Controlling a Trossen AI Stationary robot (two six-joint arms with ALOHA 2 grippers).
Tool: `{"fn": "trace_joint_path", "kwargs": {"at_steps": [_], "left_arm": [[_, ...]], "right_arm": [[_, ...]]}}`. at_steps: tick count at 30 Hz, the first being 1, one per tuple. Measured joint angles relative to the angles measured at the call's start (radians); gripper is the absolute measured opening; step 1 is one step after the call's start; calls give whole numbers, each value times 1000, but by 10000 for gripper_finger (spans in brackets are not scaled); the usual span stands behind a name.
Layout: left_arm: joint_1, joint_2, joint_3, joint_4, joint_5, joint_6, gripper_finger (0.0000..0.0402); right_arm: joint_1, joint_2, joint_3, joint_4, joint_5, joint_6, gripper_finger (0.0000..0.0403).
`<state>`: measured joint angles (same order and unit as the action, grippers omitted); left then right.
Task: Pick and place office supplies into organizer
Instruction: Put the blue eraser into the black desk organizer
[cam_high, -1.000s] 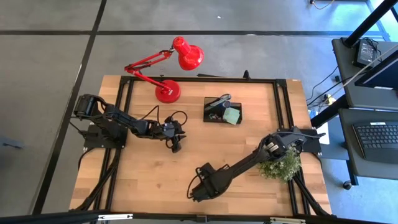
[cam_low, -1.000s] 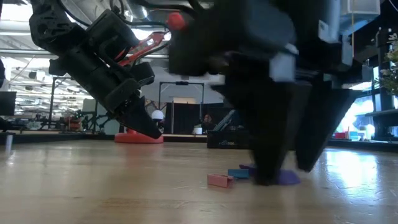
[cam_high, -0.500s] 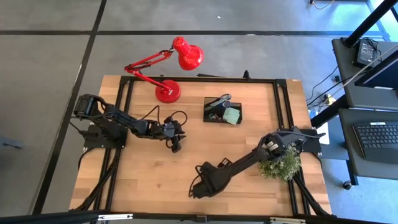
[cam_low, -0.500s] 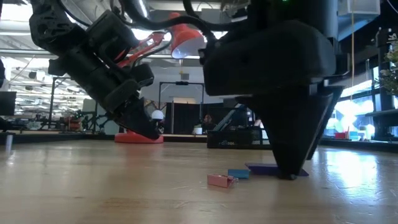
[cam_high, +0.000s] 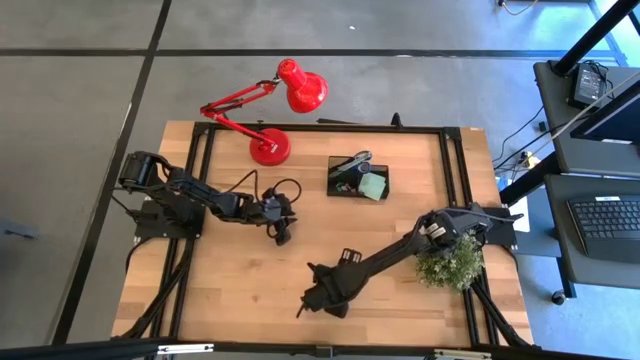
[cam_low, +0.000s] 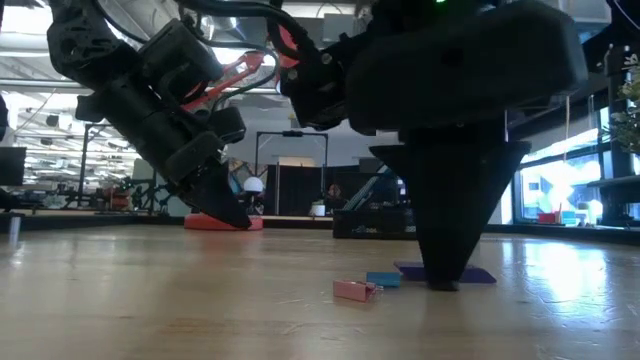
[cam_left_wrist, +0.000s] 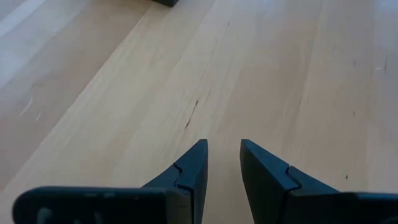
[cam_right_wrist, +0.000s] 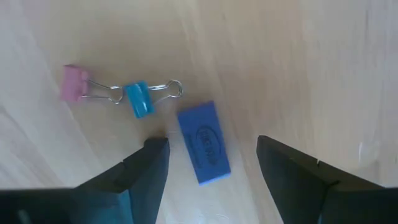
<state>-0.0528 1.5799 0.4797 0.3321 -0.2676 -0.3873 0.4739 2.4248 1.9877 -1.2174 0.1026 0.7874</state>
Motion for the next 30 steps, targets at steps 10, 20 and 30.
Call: {"fn": "trace_joint_path", "kwargs": {"at_steps": [10,20,30], "left_arm": [[-41,0,0,-69,0,-63,88],[-50,0,0,-59,0,-11,88],[-50,0,0,-44,0,-11,88]], "right_arm": [[-22,-7,0,22,-60,-117,248],[-26,-114,-3,16,-59,-118,249],[-13,-172,-3,16,-155,-305,249]]}}
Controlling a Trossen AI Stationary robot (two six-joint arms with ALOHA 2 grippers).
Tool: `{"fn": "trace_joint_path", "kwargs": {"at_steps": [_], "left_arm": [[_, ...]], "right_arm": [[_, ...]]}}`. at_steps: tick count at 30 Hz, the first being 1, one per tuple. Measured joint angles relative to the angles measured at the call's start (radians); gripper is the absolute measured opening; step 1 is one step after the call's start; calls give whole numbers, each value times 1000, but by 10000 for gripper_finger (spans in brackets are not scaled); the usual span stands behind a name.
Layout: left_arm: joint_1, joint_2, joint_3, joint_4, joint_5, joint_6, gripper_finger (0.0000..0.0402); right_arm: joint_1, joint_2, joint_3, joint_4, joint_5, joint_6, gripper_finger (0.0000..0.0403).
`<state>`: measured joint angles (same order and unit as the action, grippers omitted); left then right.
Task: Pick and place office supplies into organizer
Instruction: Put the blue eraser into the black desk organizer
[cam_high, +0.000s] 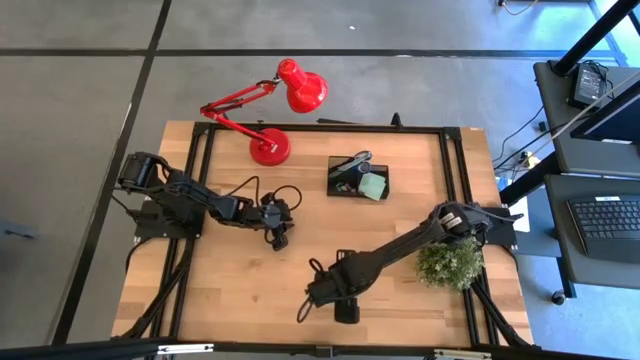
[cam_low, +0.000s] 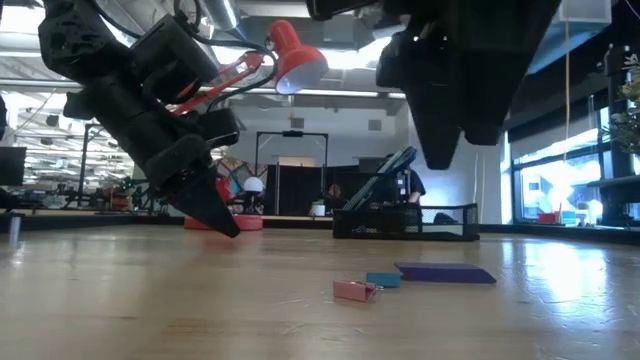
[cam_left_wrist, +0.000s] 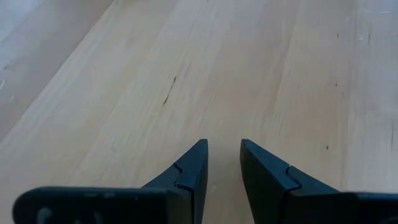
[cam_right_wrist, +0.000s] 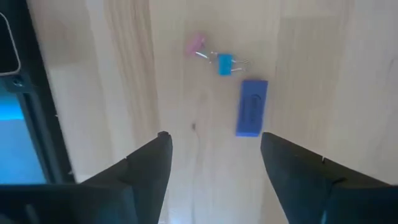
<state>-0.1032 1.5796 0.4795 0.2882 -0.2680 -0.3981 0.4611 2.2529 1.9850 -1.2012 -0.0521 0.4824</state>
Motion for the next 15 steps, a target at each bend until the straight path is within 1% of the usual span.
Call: {"fn": "trace_joint_path", "kwargs": {"at_steps": [5,12,15], "left_arm": [[0,0,0,0,0,0,88],[0,0,0,0,0,0,88],[0,0,0,0,0,0,88]], "right_arm": [[-3,-6,-5,10,2,-95,249],[-25,-13,-74,19,-3,-112,249],[-35,-38,-119,71,-2,-112,249]]}}
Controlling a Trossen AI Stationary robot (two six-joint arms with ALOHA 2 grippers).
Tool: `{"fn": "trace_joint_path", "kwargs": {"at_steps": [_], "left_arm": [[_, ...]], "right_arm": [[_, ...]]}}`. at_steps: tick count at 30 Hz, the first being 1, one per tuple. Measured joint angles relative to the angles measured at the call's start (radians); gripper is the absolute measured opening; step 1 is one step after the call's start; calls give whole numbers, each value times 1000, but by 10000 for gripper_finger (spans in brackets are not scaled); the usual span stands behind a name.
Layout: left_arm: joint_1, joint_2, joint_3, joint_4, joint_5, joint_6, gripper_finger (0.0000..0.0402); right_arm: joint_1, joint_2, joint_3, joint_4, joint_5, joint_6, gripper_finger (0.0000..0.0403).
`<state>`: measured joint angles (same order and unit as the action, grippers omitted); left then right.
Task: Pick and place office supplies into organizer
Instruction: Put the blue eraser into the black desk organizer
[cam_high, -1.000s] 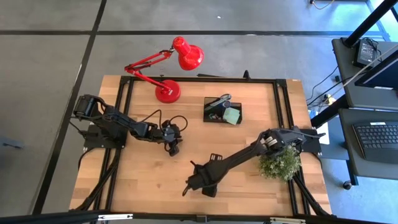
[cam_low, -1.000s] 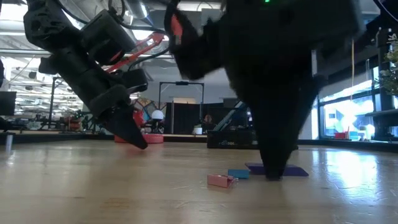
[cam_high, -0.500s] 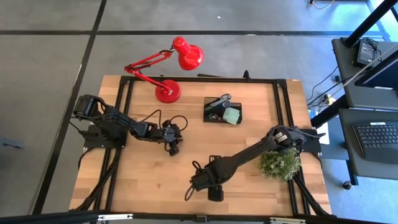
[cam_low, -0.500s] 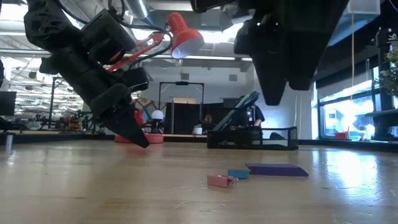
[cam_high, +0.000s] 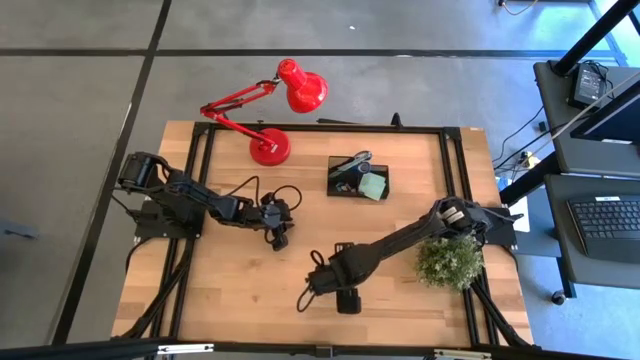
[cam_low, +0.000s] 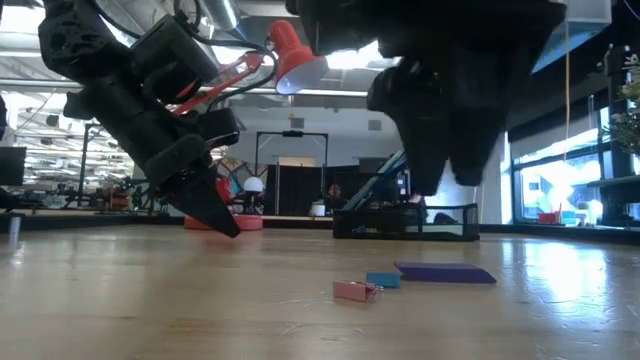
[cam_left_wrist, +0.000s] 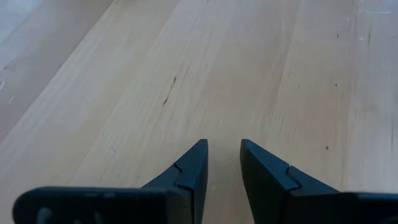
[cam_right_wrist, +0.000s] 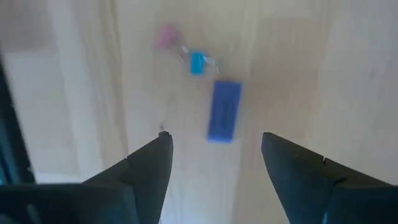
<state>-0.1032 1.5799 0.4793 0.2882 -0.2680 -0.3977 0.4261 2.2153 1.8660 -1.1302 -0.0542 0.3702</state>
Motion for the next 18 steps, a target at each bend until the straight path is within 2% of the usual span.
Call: {"fn": "trace_joint_path", "kwargs": {"at_steps": [8,18], "left_arm": [[0,0,0,0,0,0,88],[0,0,0,0,0,0,88]], "right_arm": [[-4,-96,-174,195,-8,73,249],[-2,-102,-298,330,16,143,249]]}}
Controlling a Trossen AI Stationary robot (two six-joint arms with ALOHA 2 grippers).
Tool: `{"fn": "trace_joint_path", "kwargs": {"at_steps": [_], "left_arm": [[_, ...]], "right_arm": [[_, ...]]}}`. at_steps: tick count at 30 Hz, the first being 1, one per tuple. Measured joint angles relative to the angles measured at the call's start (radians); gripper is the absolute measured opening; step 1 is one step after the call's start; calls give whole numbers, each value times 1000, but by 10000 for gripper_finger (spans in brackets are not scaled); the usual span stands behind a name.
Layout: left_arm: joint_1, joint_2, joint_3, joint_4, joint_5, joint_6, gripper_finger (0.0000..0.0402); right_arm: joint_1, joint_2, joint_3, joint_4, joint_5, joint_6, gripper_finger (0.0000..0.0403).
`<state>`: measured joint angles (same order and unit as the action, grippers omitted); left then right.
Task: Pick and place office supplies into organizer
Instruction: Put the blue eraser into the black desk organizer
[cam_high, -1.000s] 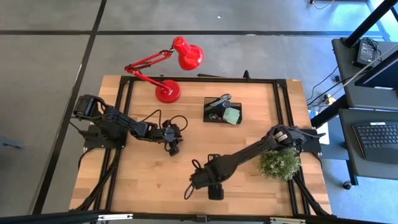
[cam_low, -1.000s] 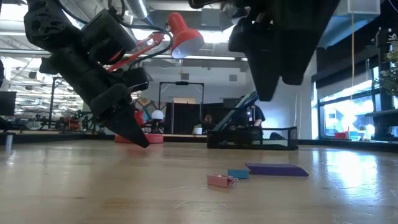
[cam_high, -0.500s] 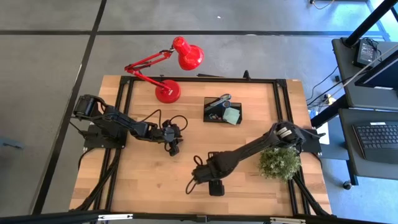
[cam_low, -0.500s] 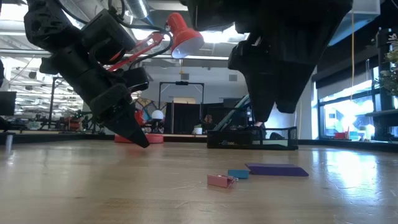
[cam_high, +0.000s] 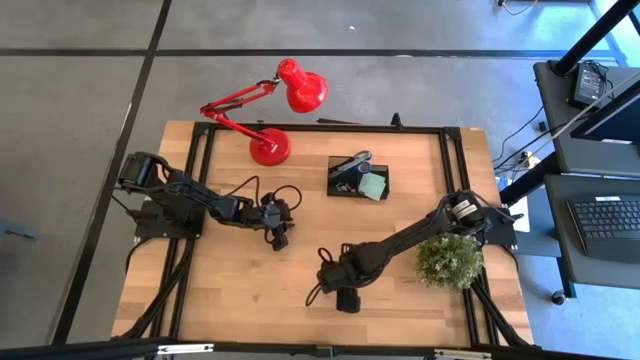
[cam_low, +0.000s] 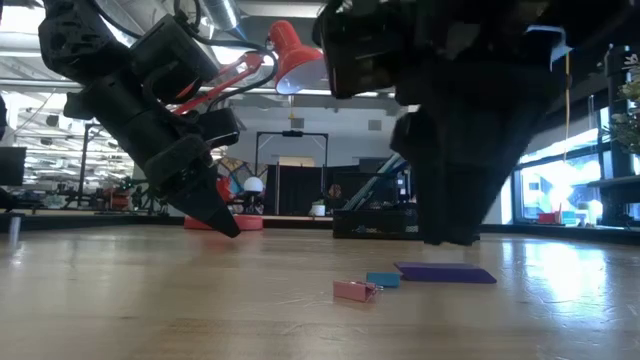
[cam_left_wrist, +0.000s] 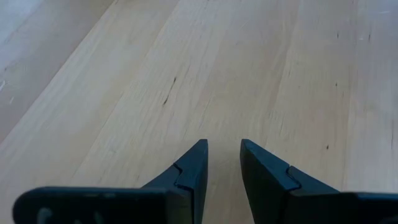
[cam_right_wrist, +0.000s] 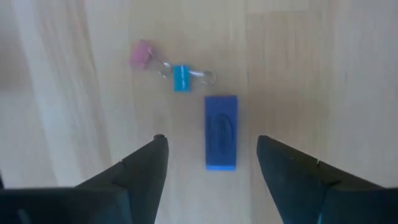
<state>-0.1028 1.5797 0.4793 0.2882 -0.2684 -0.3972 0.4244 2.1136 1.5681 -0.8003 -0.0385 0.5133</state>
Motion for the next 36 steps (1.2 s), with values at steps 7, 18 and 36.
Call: {"fn": "trace_joint_path", "kwargs": {"at_steps": [7,18,36], "left_arm": [[0,0,0,0,0,42,88],[0,0,0,0,0,44,88],[0,0,0,0,0,44,88]], "right_arm": [[0,0,-57,65,0,18,249],[5,0,-71,84,10,31,249],[26,60,-63,36,136,28,233]]}}
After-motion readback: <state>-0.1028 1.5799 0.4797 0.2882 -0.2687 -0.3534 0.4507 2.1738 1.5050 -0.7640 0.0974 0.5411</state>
